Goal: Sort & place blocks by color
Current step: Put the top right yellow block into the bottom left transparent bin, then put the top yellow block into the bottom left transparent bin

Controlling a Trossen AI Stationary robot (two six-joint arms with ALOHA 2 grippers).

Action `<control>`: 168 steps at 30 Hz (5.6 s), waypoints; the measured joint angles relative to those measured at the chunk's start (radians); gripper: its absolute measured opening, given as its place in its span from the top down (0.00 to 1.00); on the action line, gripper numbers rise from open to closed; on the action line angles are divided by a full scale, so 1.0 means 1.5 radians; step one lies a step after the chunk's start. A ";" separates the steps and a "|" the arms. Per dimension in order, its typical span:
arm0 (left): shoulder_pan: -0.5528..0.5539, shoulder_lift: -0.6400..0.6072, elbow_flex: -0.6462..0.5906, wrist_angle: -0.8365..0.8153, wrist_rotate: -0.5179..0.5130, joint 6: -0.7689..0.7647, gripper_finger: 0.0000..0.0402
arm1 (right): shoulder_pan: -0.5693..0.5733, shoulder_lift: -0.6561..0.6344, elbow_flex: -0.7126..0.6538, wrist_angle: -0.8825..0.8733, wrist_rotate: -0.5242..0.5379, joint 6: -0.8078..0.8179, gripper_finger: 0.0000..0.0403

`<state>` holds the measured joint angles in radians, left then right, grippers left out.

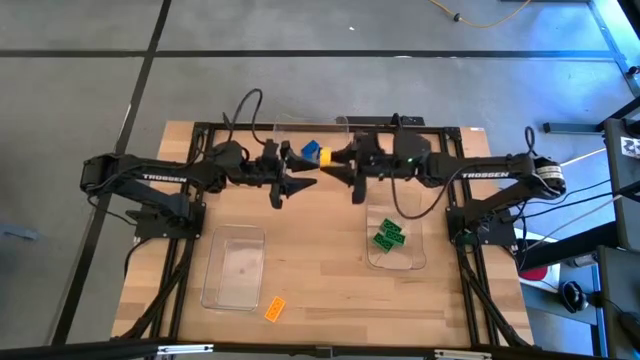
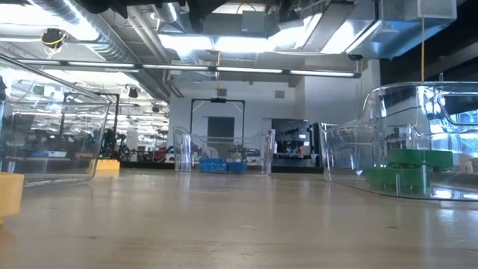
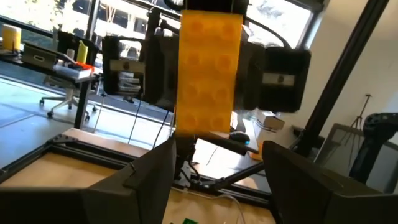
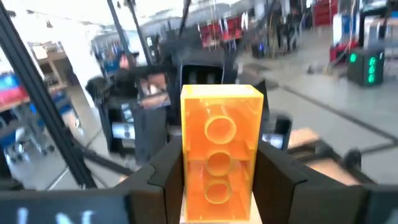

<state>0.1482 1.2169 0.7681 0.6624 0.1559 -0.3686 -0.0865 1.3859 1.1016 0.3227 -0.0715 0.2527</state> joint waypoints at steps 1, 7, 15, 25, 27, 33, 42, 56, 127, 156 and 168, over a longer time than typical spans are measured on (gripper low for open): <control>0.000 0.000 0.000 0.000 0.001 0.003 0.42 | -0.002 -0.004 0.001 0.001 0.000 0.000 0.65; 0.000 0.000 0.000 0.002 -0.004 0.003 0.42 | -0.005 0.000 0.000 0.053 -0.003 0.011 0.65; 0.000 0.037 0.024 0.005 -0.009 -0.031 0.42 | -0.005 0.035 0.000 0.084 -0.005 0.031 0.65; -0.001 0.042 0.026 0.002 -0.009 -0.032 0.42 | 0.015 0.043 -0.001 0.059 -0.008 0.037 0.65; -0.001 0.042 0.026 0.003 -0.013 -0.033 0.42 | 0.016 0.046 -0.001 0.062 -0.008 0.037 0.65; -0.001 0.042 0.026 0.000 -0.031 -0.045 0.43 | 0.016 0.053 0.000 0.064 -0.008 0.037 0.65; 0.002 0.041 0.026 -0.016 -0.020 -0.040 0.69 | 0.016 0.054 0.000 0.046 -0.006 0.041 0.65; 0.021 0.034 0.026 -0.042 0.010 -0.032 0.69 | 0.013 0.032 0.000 0.021 0.007 0.036 0.22; -0.485 0.148 0.025 -0.999 -0.054 -0.002 0.58 | -0.085 -0.271 0.000 -0.364 0.141 -0.050 0.01; -0.052 -0.158 0.279 -0.844 -0.181 0.164 0.37 | -0.085 -0.271 0.000 -0.388 0.135 -0.067 0.01; 0.058 -0.202 0.064 -0.410 -0.077 0.099 0.37 | -0.085 -0.271 0.000 -0.388 0.134 -0.065 0.01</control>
<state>0.2348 0.9142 0.8639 0.0472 0.0402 -0.2199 -0.2138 0.9798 1.1011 -0.2600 0.1294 0.1550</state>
